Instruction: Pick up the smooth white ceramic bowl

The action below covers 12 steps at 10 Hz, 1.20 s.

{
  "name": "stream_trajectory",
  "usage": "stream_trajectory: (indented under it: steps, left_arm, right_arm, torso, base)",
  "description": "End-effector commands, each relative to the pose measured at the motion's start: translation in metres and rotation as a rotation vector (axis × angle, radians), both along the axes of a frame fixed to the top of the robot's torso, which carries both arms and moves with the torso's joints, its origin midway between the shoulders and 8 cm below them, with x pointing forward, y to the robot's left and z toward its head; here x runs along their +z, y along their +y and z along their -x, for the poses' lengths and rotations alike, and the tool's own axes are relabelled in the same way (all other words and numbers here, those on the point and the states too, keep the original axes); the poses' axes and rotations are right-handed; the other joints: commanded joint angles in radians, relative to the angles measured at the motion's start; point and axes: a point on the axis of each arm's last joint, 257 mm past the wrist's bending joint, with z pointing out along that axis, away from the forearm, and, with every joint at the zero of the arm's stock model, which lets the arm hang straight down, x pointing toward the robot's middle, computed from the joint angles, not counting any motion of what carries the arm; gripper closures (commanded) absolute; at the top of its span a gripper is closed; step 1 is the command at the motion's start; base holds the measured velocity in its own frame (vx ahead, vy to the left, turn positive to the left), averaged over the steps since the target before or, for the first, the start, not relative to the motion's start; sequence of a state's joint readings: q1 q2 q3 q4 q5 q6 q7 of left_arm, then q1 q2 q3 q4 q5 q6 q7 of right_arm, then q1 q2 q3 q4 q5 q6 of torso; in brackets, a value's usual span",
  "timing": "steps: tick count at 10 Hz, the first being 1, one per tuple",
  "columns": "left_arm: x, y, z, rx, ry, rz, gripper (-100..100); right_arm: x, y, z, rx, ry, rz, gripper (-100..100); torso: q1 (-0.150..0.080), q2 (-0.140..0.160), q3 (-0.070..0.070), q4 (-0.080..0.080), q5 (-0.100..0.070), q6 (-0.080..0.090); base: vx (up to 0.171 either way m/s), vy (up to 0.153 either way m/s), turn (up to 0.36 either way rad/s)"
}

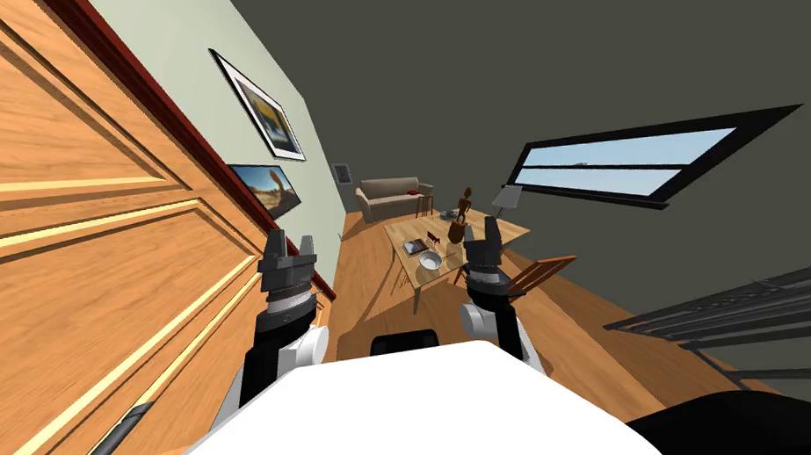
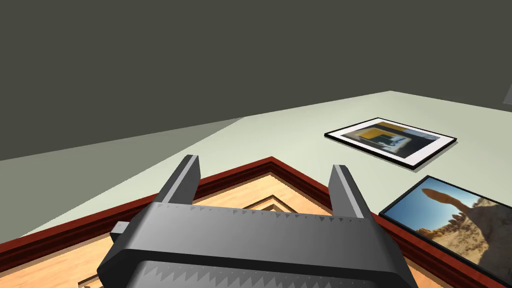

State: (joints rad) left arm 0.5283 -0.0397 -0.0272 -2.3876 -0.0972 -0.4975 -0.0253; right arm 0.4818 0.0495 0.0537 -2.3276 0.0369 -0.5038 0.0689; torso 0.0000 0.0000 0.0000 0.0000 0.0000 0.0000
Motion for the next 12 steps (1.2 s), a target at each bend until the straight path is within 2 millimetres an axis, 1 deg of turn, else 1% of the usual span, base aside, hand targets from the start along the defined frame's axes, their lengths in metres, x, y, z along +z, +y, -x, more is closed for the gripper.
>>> stream_trajectory:
  steps: [1, 2, 4, 5, 6, 7, 8, 10, 11, 12]
  left_arm:
    - [0.000, 0.000, 0.000, 0.000, 0.000, 0.000, 0]
    - [0.000, 0.000, 0.000, 0.000, 0.000, 0.000, 0]
    - [0.000, 0.000, 0.000, 0.000, 0.000, 0.000, 0]
    - [0.000, 0.000, 0.000, 0.000, 0.000, 0.000, 0]
    - [0.000, 0.000, 0.000, 0.000, 0.000, 0.000, 0]
    - [0.000, 0.000, 0.000, 0.000, 0.000, 0.000, 0]
    - [0.000, 0.000, 0.000, 0.000, 0.000, 0.000, 0]
    - [0.000, 0.000, 0.000, 0.000, 0.000, 0.000, 0]
    - [0.000, 0.000, 0.000, 0.000, 0.000, 0.000, 0]
    - [0.000, 0.000, 0.000, 0.000, 0.000, 0.000, 0]
  right_arm:
    - [-0.011, 0.003, -0.005, 0.015, 0.040, 0.037, -100]
    - [-0.022, 0.004, -0.009, 0.024, 0.078, 0.062, -100]
    - [-0.053, 0.004, -0.018, 0.038, 0.183, 0.113, -100]
    - [-0.053, 0.005, -0.018, 0.043, 0.185, 0.124, -100]
    - [-0.074, 0.003, -0.023, 0.049, 0.252, 0.153, -100]
    - [-0.098, 0.000, -0.026, 0.051, 0.326, 0.181, -100]
    - [-0.098, 0.000, -0.026, 0.052, 0.327, 0.184, -100]
    - [-0.152, -0.010, -0.028, 0.051, 0.487, 0.244, -100]
    - [-0.154, -0.011, -0.029, 0.050, 0.496, 0.246, -100]
    - [-0.186, -0.019, -0.027, 0.044, 0.590, 0.279, -100]
  torso:
    - [0.000, 0.000, 0.000, 0.000, 0.000, 0.000]
    - [0.000, 0.001, 0.000, 0.000, 0.000, 0.000]
    - [-0.001, 0.002, 0.001, 0.000, 0.000, 0.000]
    - [-0.001, 0.003, 0.001, 0.001, 0.000, 0.000]
    - [-0.001, 0.003, 0.001, 0.001, 0.000, 0.000]
    - [-0.001, 0.003, 0.001, 0.001, 0.000, 0.000]
    - [-0.001, 0.003, 0.002, 0.001, 0.000, -0.001]
    - [-0.001, 0.003, 0.001, 0.001, 0.000, 0.000]
    - [-0.002, 0.003, 0.002, 0.001, 0.000, 0.000]
    - [-0.002, 0.003, 0.002, 0.001, 0.000, 0.000]
  base:
    - [-0.011, 0.001, 0.082]
    - [-0.024, -0.007, 0.132]
    - [-0.036, -0.012, 0.175]
    - [-0.037, -0.008, 0.084]
    - [-0.036, -0.008, 0.133]
    - [-0.046, -0.010, 0.322]
    - [-0.035, -0.015, 0.114]
    - [-0.044, -0.011, 0.255]
    - [-0.047, -0.022, 0.137]
    - [-0.047, -0.013, 0.266]
